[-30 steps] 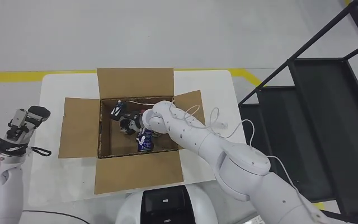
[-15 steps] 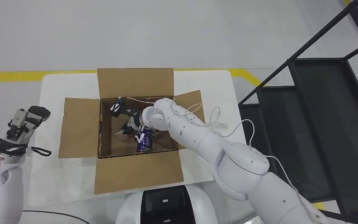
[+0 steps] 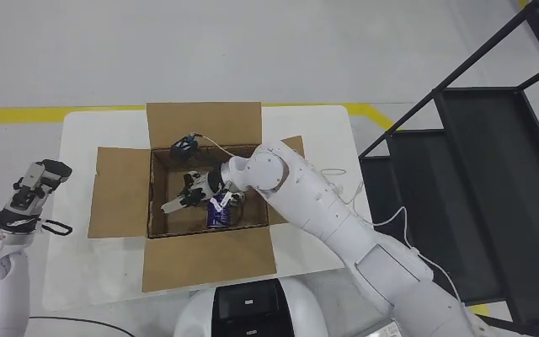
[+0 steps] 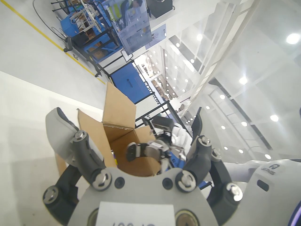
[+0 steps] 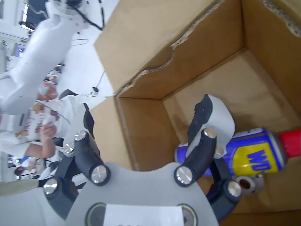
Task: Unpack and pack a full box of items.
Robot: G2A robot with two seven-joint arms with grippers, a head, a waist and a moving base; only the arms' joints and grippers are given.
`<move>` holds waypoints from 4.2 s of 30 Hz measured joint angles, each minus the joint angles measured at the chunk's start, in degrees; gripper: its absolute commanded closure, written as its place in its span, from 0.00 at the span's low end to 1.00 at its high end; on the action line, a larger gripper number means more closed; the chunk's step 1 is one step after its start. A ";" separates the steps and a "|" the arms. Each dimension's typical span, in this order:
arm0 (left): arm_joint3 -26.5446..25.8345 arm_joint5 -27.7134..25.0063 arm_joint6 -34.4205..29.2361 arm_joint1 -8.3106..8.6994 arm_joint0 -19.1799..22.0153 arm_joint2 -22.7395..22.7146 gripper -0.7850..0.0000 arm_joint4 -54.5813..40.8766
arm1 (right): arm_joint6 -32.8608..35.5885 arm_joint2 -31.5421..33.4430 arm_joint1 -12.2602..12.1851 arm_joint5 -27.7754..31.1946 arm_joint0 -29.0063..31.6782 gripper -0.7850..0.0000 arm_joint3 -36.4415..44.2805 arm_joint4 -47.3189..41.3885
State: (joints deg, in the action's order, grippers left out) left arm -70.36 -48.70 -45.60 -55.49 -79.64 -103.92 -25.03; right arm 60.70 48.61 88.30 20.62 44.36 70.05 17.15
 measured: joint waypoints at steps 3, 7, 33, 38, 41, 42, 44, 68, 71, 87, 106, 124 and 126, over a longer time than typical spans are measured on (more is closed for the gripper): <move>2.20 -1.63 2.18 0.04 1.21 0.00 0.00 5.05 | 8.73 7.64 -3.12 -5.54 8.20 0.00 14.17 -2.61; 6.27 -2.72 2.80 -0.09 3.41 1.80 0.00 7.51 | 16.20 15.99 -5.66 -10.10 17.61 0.00 27.98 -8.05; -2.18 0.96 -11.00 0.20 7.69 17.47 0.00 -9.20 | 5.35 50.86 -12.06 -10.37 38.77 0.00 34.31 -19.48; -4.55 2.67 -12.66 0.44 8.65 21.54 0.00 -6.98 | 2.18 48.99 -12.56 -10.63 37.12 0.00 27.18 -14.89; -3.55 2.36 -12.36 0.31 10.01 24.41 0.00 -5.44 | 0.76 47.68 -12.81 -10.55 36.12 0.00 24.24 -13.21; -3.12 2.19 -12.19 0.27 10.40 25.20 0.00 -5.01 | 0.63 47.18 -12.87 -10.50 35.92 0.00 23.80 -12.47; -2.11 1.69 -11.68 0.19 11.18 26.76 0.00 -4.42 | 1.27 45.80 -12.89 -9.67 35.58 0.00 23.52 -13.25; 1.10 -4.55 -5.46 1.45 11.76 29.65 0.00 2.96 | -0.60 15.02 -10.74 -6.91 17.04 0.00 13.87 -11.00; 1.03 -5.85 -4.14 1.29 11.86 30.50 0.00 5.95 | -1.88 13.03 -10.60 -7.60 15.74 0.00 12.54 -8.12; -2.10 -4.73 -5.26 2.24 9.92 28.13 0.00 -2.88 | 1.40 17.81 -12.44 -6.68 19.27 0.00 19.10 -16.24; -3.21 -4.40 -5.58 3.92 5.37 21.55 0.00 -9.06 | 5.08 31.08 -17.39 -9.89 44.62 0.00 31.93 -11.38; -0.83 -5.18 -3.46 3.94 6.19 19.85 0.00 -6.60 | 11.27 25.75 -18.21 -8.15 44.10 0.00 32.82 -27.78; 0.34 -5.10 -2.85 3.85 6.88 19.93 0.00 -5.54 | 11.64 26.27 -18.31 -7.48 42.98 0.00 32.74 -31.30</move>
State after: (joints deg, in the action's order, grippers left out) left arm -70.01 -53.80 -48.45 -51.64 -72.76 -83.99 -30.57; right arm 72.34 74.89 69.99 13.14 87.34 102.79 -14.15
